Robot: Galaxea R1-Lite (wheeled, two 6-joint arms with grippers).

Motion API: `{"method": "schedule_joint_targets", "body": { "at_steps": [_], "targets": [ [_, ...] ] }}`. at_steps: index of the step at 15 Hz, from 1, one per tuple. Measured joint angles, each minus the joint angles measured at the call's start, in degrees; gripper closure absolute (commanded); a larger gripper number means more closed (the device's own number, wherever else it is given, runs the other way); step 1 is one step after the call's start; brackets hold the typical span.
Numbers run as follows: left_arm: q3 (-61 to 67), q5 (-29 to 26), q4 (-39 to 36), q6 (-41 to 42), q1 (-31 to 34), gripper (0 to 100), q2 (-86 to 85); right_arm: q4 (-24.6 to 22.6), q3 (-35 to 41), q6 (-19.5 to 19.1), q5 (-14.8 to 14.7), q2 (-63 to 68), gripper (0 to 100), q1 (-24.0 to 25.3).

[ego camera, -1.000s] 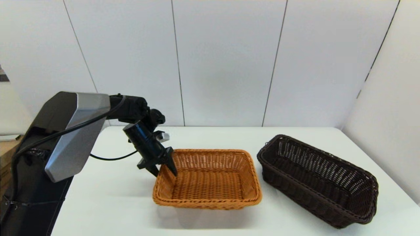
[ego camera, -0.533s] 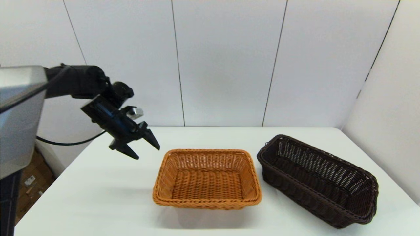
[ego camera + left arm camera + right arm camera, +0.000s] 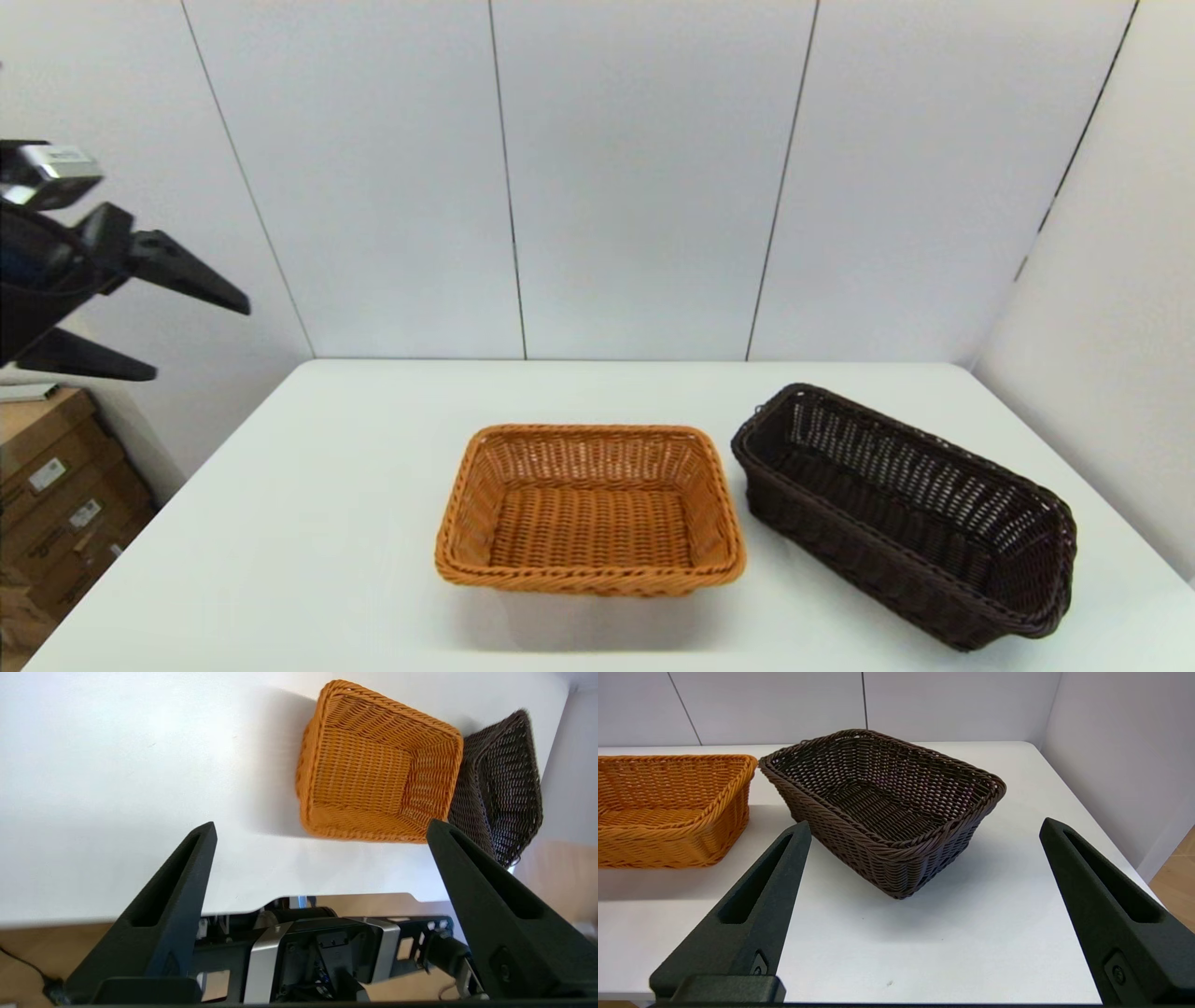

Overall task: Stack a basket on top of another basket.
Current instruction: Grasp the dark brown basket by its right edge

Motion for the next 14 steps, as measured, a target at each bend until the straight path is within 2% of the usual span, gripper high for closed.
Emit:
{"method": "schedule_joint_targets", "body": {
  "at_steps": [4,7,10,14],
  "targets": [
    [16.36,1.23,0.27,4.74,4.99,0,-23.93,-0.02,0.0,0.0,0.02,0.0,0,0.0],
    [30.04,1.65,0.39,10.09,6.08,0,-41.57,0.0,0.0,0.02,0.0,0.0,0,0.0],
    [40.79,2.33,0.41,14.31,1.18,0,-56.71,0.02,0.0,0.02,0.02,0.0,0,0.0],
    [49.58,6.55,0.38,13.35,-5.38,0,-73.16,0.0,0.0,0.0,0.02,0.0,0,0.0]
  ]
}}
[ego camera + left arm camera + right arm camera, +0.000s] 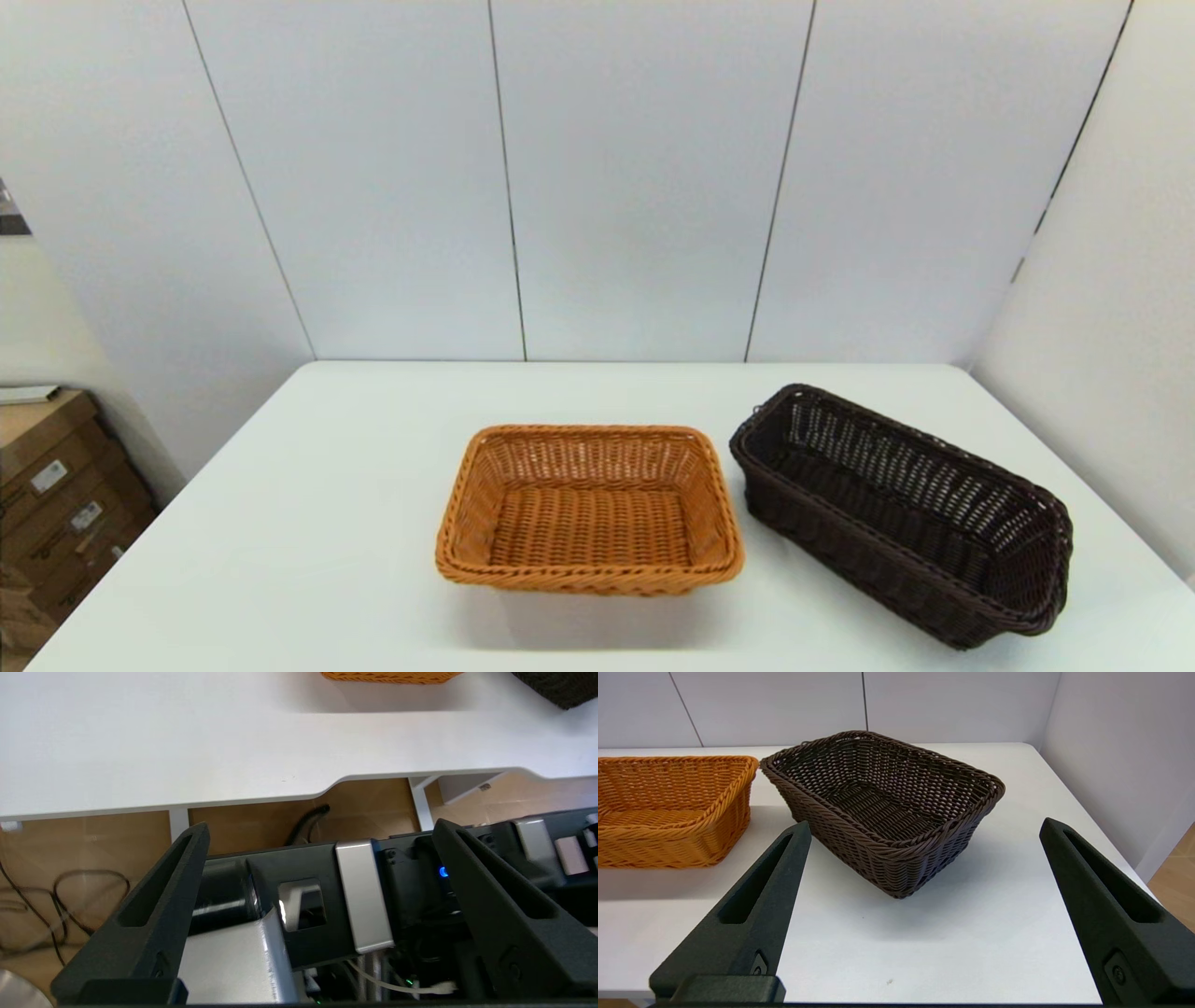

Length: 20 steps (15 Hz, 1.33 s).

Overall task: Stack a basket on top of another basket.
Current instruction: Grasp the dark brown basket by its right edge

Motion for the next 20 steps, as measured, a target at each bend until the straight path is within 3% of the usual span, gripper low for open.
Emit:
{"method": "schedule_joint_targets", "body": {
  "at_steps": [3,5,8,11,14,20],
  "targets": [
    [6.79,2.85,-2.95,-0.94,-2.29,0,-11.31,0.02,0.0,0.0,0.0,0.0,0,-0.02],
    [14.81,7.64,-10.93,-2.93,-2.83,0,-16.27,0.02,0.0,0.02,0.01,0.0,0,0.0],
    [28.81,14.03,-31.67,-3.93,-3.02,0,-19.38,0.0,0.0,0.02,0.01,0.0,0,0.0],
    [45.35,19.21,-53.69,0.95,-3.11,0,-20.43,0.0,0.0,0.0,0.04,0.0,0,0.0],
    [53.89,20.22,-72.01,3.8,-3.13,0,-20.58,0.0,0.0,0.0,-0.02,0.0,0,0.0],
    [55.13,19.65,-69.13,1.12,-3.13,0,-20.61,0.0,0.0,0.02,0.01,0.0,0,0.0]
  ]
}}
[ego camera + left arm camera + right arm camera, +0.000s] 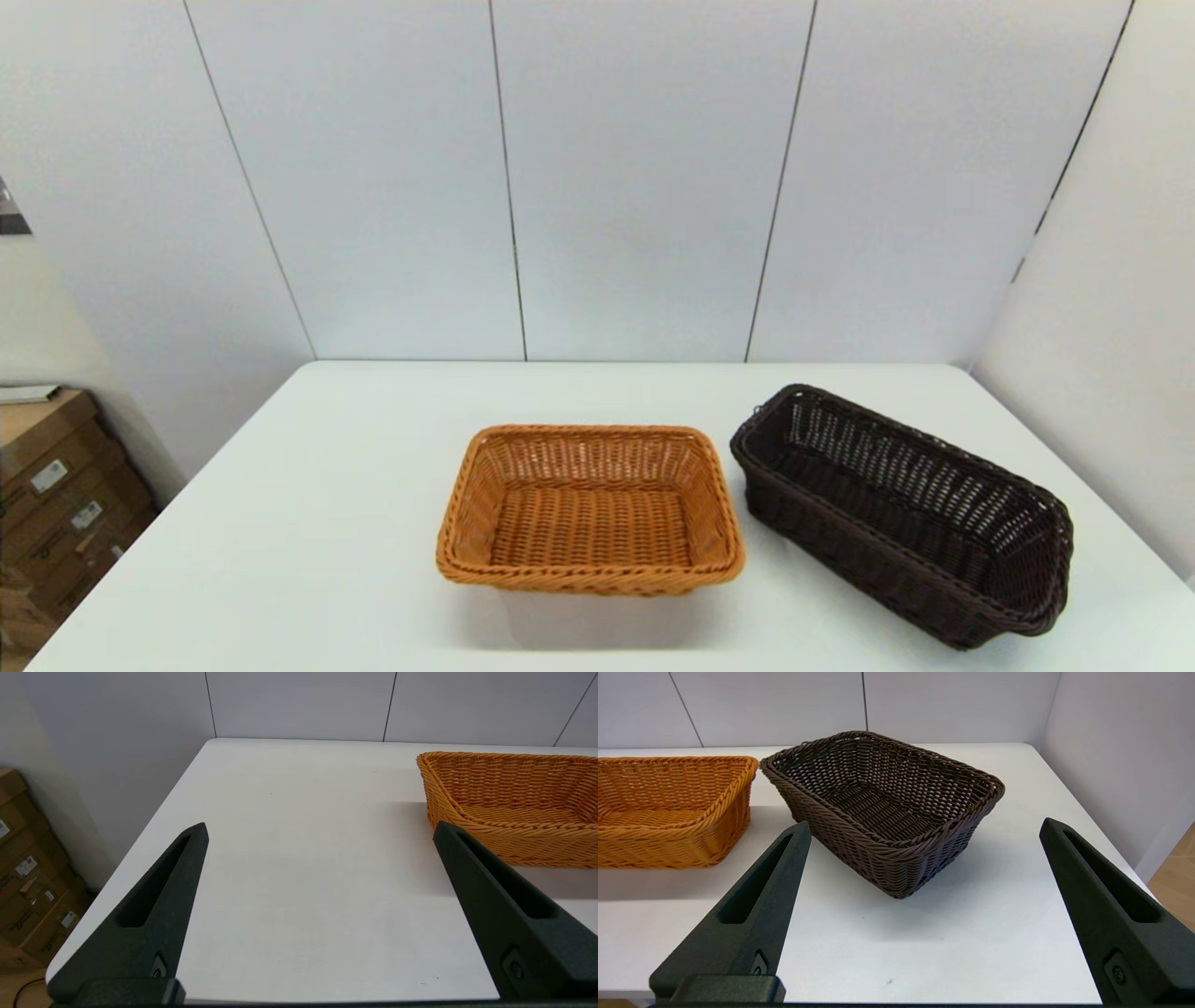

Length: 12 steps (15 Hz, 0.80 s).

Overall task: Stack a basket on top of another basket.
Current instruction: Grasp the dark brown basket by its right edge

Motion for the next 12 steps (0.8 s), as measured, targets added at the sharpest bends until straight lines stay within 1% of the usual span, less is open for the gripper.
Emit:
{"method": "schedule_joint_targets", "body": {
  "at_steps": [12],
  "targets": [
    [0.0,0.0,0.0,0.06,0.0,0,0.02,0.02,0.0,0.0,-0.01,0.0,0,0.0]
  ]
}}
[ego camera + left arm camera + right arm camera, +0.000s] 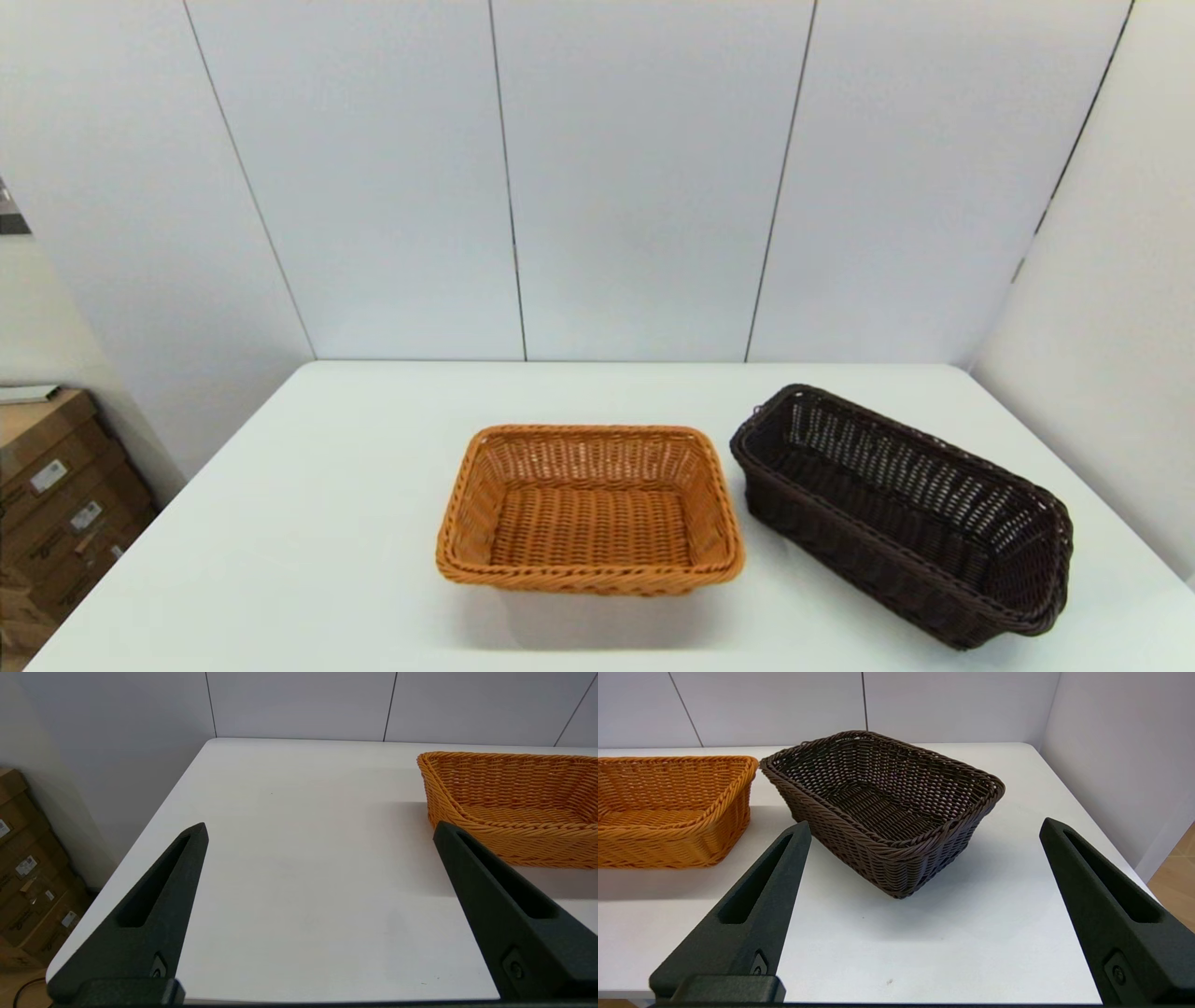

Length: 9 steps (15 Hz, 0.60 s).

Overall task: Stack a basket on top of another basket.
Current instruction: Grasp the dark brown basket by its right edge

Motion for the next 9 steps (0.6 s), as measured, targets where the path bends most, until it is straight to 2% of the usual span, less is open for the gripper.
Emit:
{"method": "schedule_joint_targets", "body": {
  "at_steps": [9],
  "targets": [
    [0.0,0.0,0.0,-0.04,0.0,0,0.01,-0.06,0.0,-0.09,0.0,0.0,0,-0.02]
  ]
}}
